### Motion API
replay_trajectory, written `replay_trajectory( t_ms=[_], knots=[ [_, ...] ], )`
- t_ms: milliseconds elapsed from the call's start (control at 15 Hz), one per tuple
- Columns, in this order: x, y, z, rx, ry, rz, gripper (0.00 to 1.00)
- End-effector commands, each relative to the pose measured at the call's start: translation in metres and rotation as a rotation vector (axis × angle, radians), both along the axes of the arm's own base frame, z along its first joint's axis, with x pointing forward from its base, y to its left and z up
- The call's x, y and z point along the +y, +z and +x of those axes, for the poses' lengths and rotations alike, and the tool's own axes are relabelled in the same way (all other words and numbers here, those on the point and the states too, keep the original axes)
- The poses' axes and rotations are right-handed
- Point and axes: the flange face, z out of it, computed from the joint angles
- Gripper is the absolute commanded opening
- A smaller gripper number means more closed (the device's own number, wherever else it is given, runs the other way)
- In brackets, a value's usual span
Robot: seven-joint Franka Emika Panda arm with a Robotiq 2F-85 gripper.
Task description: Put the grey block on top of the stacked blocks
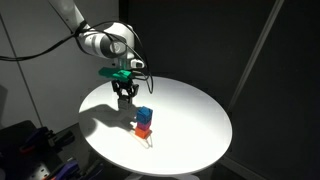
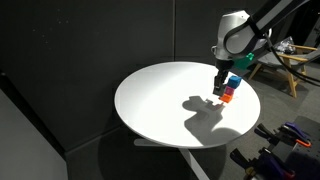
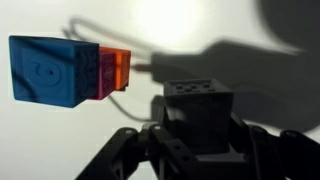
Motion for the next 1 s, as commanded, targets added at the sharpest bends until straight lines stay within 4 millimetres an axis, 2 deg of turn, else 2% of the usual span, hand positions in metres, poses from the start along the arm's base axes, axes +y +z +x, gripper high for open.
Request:
replay_trajectory(
  t_ms=[0,467,933],
  knots=[
    [-0.004,0.029,-0.011,-0.009,-0.008,-0.001,0.30],
    [-0.016,0.071,-0.018,-0.032,-0.058,0.000,0.30],
    [-0.046,0.096,-0.021,-0.026,-0.166,-0.006,0.30]
  ],
)
